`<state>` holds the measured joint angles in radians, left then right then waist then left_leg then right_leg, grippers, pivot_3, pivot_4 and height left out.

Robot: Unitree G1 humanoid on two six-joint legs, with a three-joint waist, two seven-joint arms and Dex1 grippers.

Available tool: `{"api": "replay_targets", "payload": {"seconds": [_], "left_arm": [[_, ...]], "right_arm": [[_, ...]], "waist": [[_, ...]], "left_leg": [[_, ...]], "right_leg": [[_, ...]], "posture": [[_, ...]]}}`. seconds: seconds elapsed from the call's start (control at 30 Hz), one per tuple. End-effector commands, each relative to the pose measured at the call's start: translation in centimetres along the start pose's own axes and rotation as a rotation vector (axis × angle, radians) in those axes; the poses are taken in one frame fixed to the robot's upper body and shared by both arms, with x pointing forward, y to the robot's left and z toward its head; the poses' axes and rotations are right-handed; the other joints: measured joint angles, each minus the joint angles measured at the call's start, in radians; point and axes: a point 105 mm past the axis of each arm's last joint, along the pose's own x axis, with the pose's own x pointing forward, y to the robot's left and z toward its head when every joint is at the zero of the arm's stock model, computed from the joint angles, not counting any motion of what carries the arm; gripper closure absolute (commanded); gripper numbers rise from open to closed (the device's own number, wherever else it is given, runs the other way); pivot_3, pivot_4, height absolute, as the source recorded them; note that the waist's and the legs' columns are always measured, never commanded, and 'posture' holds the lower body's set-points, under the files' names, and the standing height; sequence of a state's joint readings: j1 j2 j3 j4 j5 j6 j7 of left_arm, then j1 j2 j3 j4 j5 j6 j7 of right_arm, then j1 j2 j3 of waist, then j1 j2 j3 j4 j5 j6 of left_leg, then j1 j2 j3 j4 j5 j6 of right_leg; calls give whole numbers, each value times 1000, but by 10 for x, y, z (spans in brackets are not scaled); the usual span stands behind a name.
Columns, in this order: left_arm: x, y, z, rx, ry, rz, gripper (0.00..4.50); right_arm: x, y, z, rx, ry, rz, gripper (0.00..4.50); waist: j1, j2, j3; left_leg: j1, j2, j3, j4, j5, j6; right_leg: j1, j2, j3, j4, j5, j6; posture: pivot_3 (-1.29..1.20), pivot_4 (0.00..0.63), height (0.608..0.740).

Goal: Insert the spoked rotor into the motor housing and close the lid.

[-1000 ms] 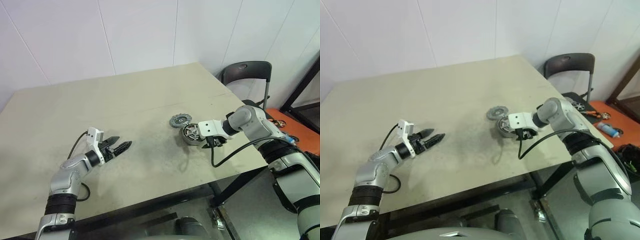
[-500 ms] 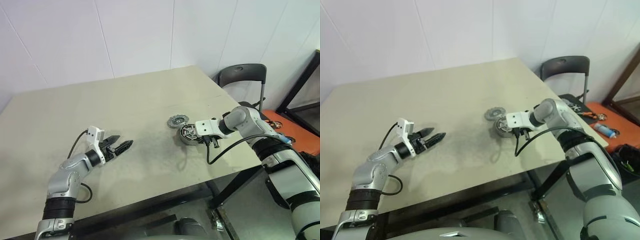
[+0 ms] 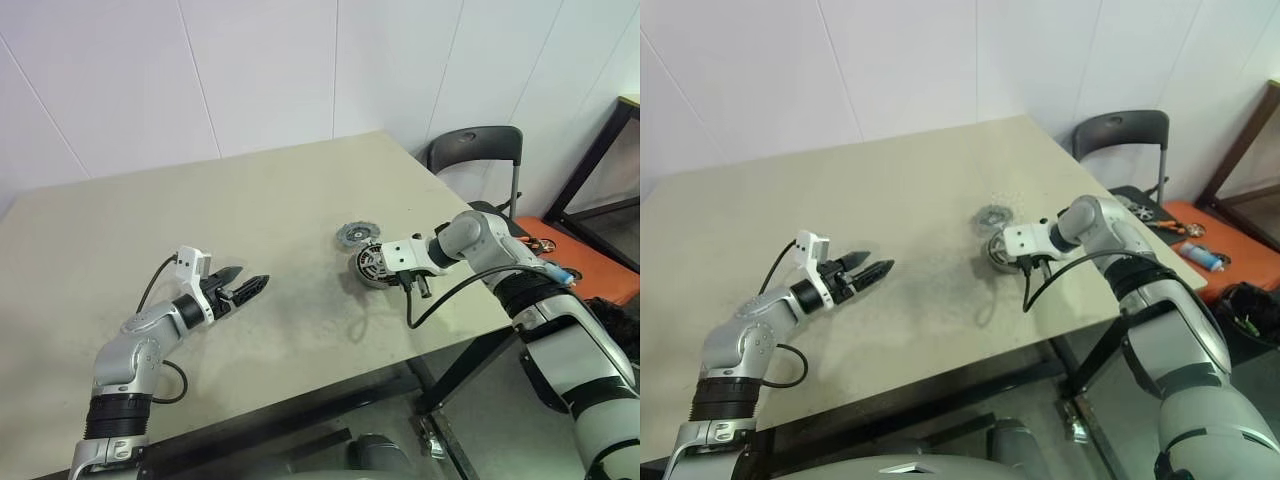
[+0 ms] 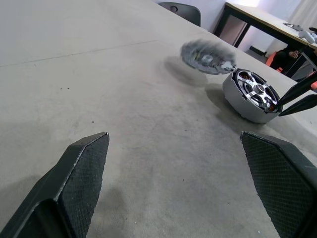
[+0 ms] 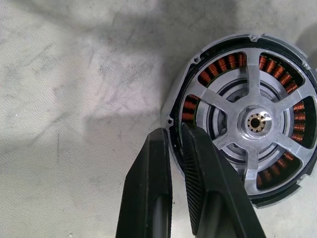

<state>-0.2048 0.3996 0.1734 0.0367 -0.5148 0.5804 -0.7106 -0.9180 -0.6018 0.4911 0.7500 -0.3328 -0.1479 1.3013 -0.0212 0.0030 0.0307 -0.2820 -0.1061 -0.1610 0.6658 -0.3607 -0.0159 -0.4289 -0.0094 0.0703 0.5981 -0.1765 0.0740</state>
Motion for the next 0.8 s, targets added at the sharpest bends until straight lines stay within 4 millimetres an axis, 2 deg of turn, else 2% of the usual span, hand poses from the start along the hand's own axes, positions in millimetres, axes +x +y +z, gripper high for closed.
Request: {"api": "replay_targets", "payload": {"seconds": [0.03,0.2,0.4,0.5,0.7,0.8], "left_arm": [[3,-7,17,32,-56,-22,0],[3,-4,11,24,-57,-15,0],[3,-2,6,18,-57,-10,0],[3,-2,5,16,-58,-12,0],[2,1,4,13,-60,-7,0],[3,2,5,12,-64,-5,0]], "right_arm": [[-7,-16,23,-65,-41,-39,4434],[-13,-22,33,-89,-50,-31,4434],[-23,-35,66,-84,-148,-34,4434],[-29,-43,76,-91,-170,-59,4434],[-33,-42,100,-57,-264,-21,4434],[-32,-35,129,5,-381,43,4434]], "waist": [[0,0,0],[1,0,0],[5,1,1],[9,0,1],[12,0,0],[5,0,0]], "left_leg": [[0,0,0,0,0,0],[-2,0,0,0,0,0],[-7,0,0,-1,2,-3],[-13,-1,0,-1,4,-6],[-23,-2,-2,-1,4,-7],[-24,-1,0,-2,4,-7]], "right_leg": [[0,0,0,0,0,0],[-2,0,0,0,0,0],[-8,0,0,0,1,-1],[-14,-1,0,0,1,-1],[-23,-2,-1,-1,1,-2],[-26,-2,-1,0,1,-2]], "posture": [[0,0,740],[0,0,740],[0,0,740],[0,0,740],[0,0,740],[0,0,740]]}}
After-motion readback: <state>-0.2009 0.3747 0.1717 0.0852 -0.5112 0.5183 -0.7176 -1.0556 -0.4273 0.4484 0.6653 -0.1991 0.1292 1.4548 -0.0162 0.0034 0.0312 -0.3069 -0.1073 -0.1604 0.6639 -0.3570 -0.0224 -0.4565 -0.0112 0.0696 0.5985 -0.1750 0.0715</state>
